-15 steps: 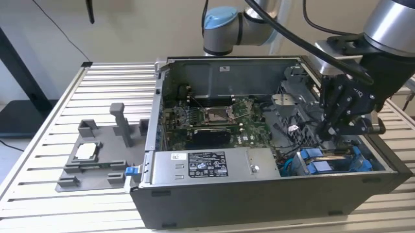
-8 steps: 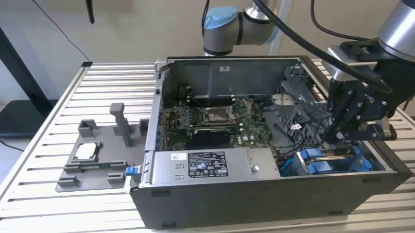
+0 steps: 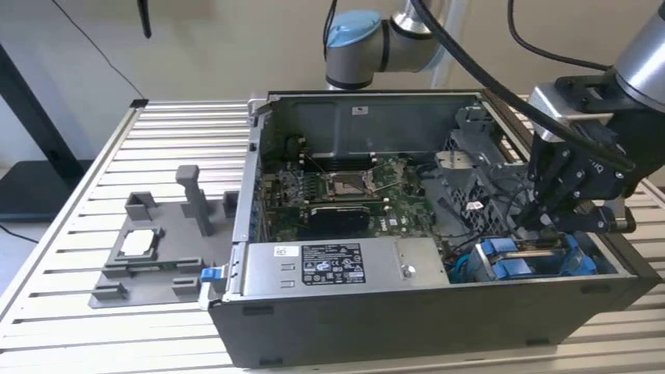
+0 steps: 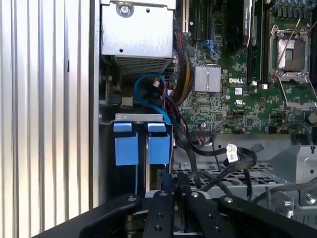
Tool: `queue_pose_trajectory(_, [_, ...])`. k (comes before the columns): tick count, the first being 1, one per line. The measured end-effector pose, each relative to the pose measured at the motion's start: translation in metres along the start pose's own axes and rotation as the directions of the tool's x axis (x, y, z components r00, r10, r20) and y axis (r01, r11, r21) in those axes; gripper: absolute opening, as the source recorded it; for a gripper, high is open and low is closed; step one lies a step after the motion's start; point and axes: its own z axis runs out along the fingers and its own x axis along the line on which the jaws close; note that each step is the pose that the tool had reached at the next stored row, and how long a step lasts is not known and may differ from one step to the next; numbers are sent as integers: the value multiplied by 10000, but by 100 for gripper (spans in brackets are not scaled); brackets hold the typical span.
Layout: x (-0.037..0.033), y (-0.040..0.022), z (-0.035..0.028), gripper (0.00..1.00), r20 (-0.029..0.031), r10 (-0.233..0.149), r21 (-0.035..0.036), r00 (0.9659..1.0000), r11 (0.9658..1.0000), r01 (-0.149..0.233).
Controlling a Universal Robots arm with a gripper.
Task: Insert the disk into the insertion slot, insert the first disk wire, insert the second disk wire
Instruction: 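Insert the second disk wire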
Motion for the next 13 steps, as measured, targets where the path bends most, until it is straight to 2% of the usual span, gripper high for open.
queue_pose_trajectory(3, [26,-3,33,16,49,82,13,10000,10000,-82])
queue_pose_trajectory(13, [50,-11,98,16,66,561,81,9984,9984,-562])
